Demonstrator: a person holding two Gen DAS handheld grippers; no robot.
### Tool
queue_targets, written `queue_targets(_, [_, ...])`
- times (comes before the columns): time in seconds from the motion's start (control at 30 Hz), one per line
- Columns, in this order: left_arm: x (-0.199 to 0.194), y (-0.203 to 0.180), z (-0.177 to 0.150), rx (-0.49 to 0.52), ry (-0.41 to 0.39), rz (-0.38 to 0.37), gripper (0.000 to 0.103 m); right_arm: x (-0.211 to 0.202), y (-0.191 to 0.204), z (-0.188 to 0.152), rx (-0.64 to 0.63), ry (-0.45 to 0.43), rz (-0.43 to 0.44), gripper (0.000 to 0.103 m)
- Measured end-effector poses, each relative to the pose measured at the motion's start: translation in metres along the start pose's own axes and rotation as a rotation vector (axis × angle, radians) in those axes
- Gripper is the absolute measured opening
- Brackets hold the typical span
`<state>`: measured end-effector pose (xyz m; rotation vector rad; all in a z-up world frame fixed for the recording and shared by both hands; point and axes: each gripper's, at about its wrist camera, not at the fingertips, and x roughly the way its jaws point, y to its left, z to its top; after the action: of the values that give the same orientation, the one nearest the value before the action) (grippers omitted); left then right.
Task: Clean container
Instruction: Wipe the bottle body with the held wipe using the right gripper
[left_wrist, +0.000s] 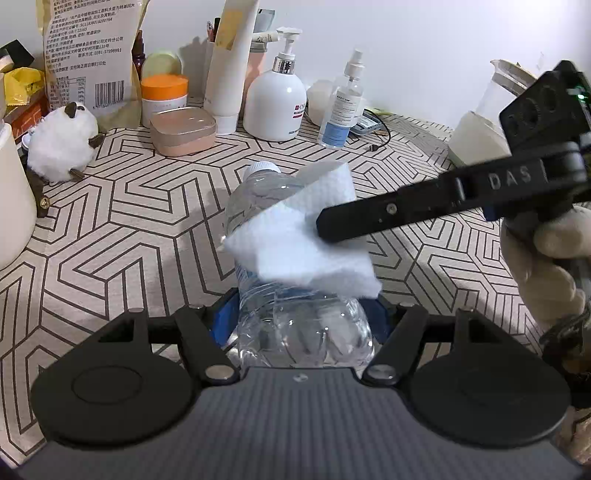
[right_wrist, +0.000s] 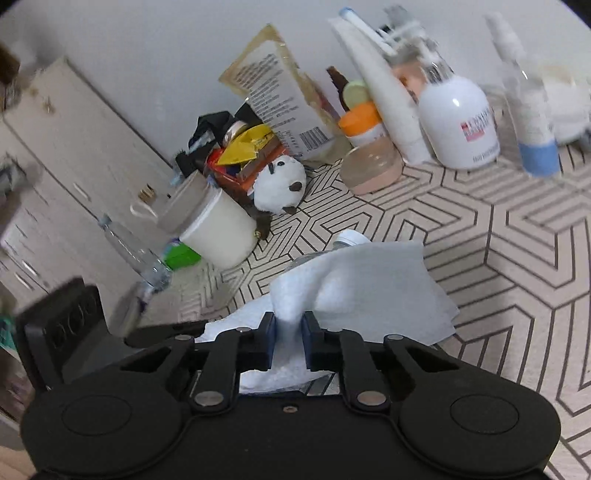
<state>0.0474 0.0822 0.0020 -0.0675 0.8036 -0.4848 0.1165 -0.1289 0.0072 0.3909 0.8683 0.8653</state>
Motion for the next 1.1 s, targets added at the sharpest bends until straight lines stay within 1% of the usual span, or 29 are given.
queue_targets(0.03, [0.000, 0.000, 0.000, 0.002, 0.001, 0.000, 0.068, 0.000, -0.001, 0.000, 0.002, -0.003, -0.020, 0.020])
queue_targets(0.07, [0.000, 0.002, 0.001, -0.005, 0.004, -0.006, 0.068, 0.001, 0.001, -0.001, -0.012, -0.008, -0.048, 0.022])
queue_targets(0.1, [0.000, 0.005, 0.002, -0.018, 0.008, -0.018, 0.068, 0.000, 0.005, -0.002, -0.024, -0.010, -0.058, 0.022])
queue_targets(0.17, [0.000, 0.011, 0.003, -0.046, 0.014, -0.037, 0.068, 0.005, 0.015, -0.003, -0.059, 0.002, -0.052, 0.022])
queue_targets(0.23, [0.001, 0.014, 0.003, -0.060, 0.014, -0.036, 0.068, 0.007, 0.027, -0.006, -0.106, 0.014, -0.060, 0.023])
queue_targets(0.37, [0.002, 0.007, 0.000, -0.021, 0.008, 0.004, 0.068, 0.009, 0.036, -0.008, -0.134, 0.012, -0.037, 0.024])
queue_targets(0.53, [0.000, 0.005, -0.003, -0.006, -0.001, 0.016, 0.068, 0.012, 0.048, -0.010, -0.168, 0.009, -0.009, 0.022])
queue_targets(0.57, [0.000, 0.005, -0.003, -0.006, -0.002, 0.015, 0.068, 0.012, 0.046, -0.009, -0.165, 0.008, -0.020, 0.021])
queue_targets(0.6, [0.001, 0.006, -0.002, -0.011, -0.001, 0.011, 0.068, 0.012, 0.044, -0.009, -0.162, 0.008, -0.031, 0.007])
queue_targets(0.63, [0.001, 0.008, -0.001, -0.022, 0.002, 0.005, 0.068, 0.012, 0.042, -0.008, -0.159, 0.007, -0.043, 0.003])
queue_targets(0.7, [0.001, 0.012, 0.000, -0.046, 0.005, -0.007, 0.067, 0.012, 0.032, -0.005, -0.116, -0.004, -0.040, 0.003])
queue_targets(0.73, [0.002, 0.013, 0.000, -0.049, 0.005, -0.008, 0.067, 0.012, 0.028, -0.004, -0.112, -0.013, -0.078, 0.011])
queue_targets(0.8, [0.003, 0.011, 0.001, -0.046, 0.003, -0.003, 0.067, 0.012, 0.018, 0.000, -0.086, -0.032, -0.105, 0.012])
queue_targets(0.87, [0.003, 0.009, 0.000, -0.041, 0.000, 0.005, 0.067, 0.012, 0.003, 0.003, -0.023, -0.053, -0.085, 0.013])
queue_targets(0.97, [0.003, 0.008, 0.000, -0.036, -0.002, 0.008, 0.067, 0.009, -0.016, 0.007, 0.068, -0.120, -0.059, 0.013])
queue_targets(1.03, [0.003, 0.005, -0.001, -0.027, -0.008, 0.017, 0.067, 0.013, -0.023, 0.010, 0.098, -0.152, -0.082, 0.014])
queue_targets(1.1, [0.003, 0.005, -0.001, -0.029, -0.009, 0.019, 0.067, 0.017, -0.031, 0.010, 0.131, -0.163, -0.075, 0.014])
